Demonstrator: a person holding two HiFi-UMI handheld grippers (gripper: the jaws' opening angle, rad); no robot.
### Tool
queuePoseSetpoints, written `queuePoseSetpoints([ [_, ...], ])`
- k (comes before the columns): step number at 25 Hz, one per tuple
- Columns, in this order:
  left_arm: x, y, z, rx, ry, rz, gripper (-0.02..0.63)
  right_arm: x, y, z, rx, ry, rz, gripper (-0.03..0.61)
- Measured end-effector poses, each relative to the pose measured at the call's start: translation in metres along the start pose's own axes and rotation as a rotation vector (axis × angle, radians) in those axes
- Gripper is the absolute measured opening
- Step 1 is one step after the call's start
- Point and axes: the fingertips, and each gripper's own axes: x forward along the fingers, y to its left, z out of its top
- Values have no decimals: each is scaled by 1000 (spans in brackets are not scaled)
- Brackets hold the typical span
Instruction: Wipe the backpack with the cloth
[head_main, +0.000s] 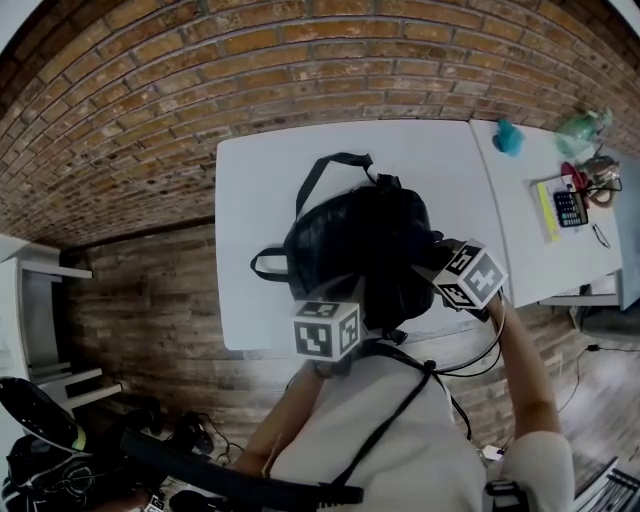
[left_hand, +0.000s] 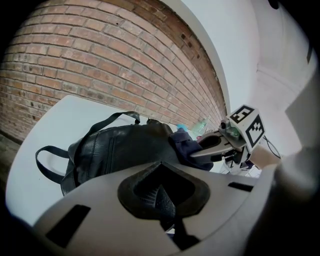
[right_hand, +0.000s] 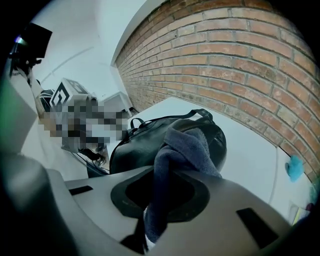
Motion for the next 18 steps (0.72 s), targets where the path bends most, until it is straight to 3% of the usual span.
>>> queuePoseSetpoints([
  [18, 3, -8, -2, 7, 7, -4, 5, -6, 55, -37, 10, 63, 151, 46],
])
